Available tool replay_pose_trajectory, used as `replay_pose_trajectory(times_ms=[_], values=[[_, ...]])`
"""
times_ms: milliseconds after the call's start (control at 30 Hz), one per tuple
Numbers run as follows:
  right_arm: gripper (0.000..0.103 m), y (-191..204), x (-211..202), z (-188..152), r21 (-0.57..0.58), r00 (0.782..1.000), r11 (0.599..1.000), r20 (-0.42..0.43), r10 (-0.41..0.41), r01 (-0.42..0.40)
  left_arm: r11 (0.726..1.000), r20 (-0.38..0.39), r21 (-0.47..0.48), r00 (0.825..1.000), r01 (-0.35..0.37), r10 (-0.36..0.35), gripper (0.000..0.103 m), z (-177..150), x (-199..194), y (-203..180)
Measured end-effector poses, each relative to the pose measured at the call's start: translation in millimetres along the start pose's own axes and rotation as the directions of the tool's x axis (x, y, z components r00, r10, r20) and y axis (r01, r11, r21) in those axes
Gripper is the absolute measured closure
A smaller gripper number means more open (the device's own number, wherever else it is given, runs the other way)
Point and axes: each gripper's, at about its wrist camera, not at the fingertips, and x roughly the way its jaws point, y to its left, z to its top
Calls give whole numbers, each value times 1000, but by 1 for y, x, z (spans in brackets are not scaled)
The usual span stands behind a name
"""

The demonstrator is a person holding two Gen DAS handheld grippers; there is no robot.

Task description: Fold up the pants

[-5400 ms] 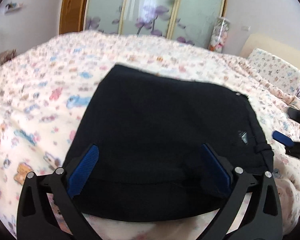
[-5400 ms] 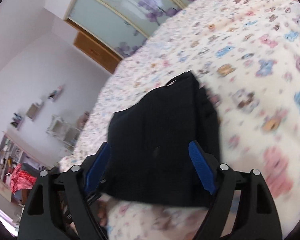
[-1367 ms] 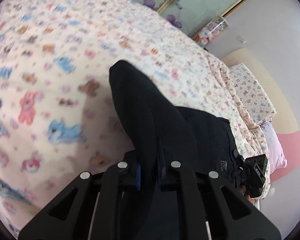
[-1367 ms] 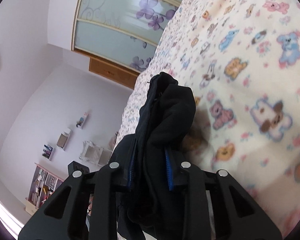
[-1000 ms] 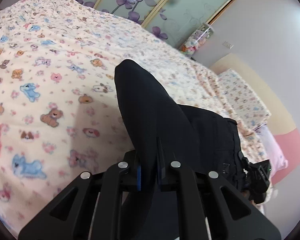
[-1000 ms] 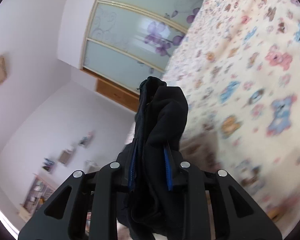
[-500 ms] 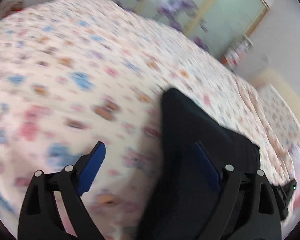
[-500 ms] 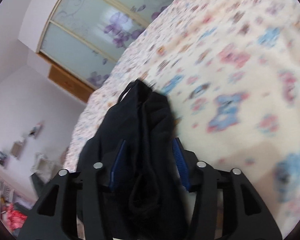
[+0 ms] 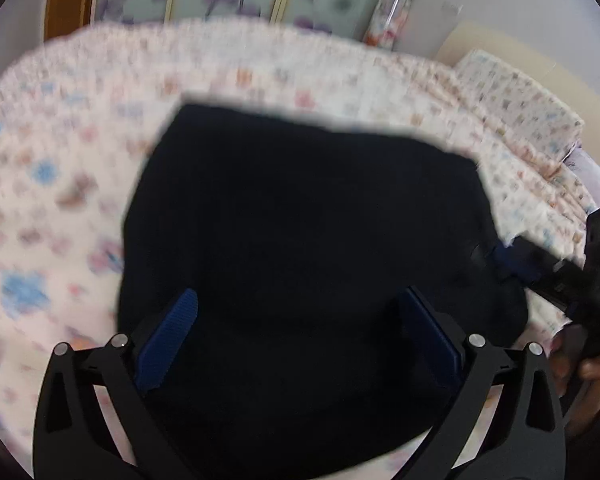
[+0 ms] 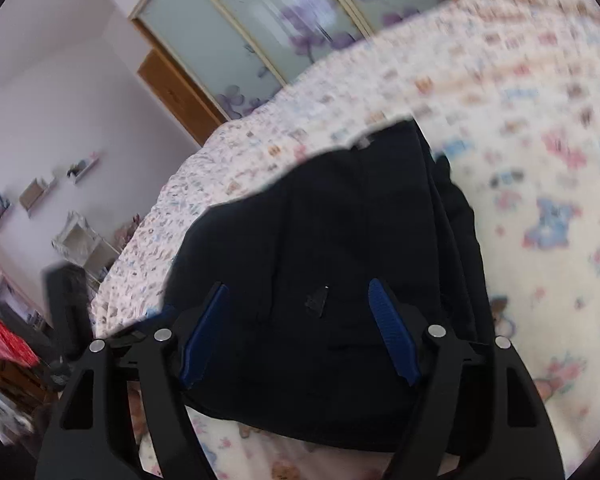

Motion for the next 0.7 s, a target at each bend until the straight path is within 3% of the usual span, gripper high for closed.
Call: replay_pose_trajectory(times_ms=[167,233,300,367,467,600,700], values=[[36,-13,-8,-7,55,997,997,56,55,-58,999,45,33,998,-43,41,2,-8,2,-7],[35,-8,-12,-9,42,995,998,81,53,-57,994,65,40,993,-98,96,2,-11,-8,-13],[13,5,-28,-13,27,993,1000,119,13,-16,984,99,48,981,-173,168,2,-19,-25,-20],[3,18,-46,-20,12,985,1000,170,-26,24,976,142,68,970,-208,197,2,-30,-44,-24],[1,34,-62,-35,-34,975,993,197,-105,114,951,214,92,939,-294,270,2,-57,-78,-36],[1,54,-83,-70,-84,943,964,242,-226,253,924,299,69,892,-375,340,2,-92,-114,-46],[1,72,-99,-87,-119,912,938,302,-278,326,946,313,20,900,-325,302,2,-112,-136,-48]])
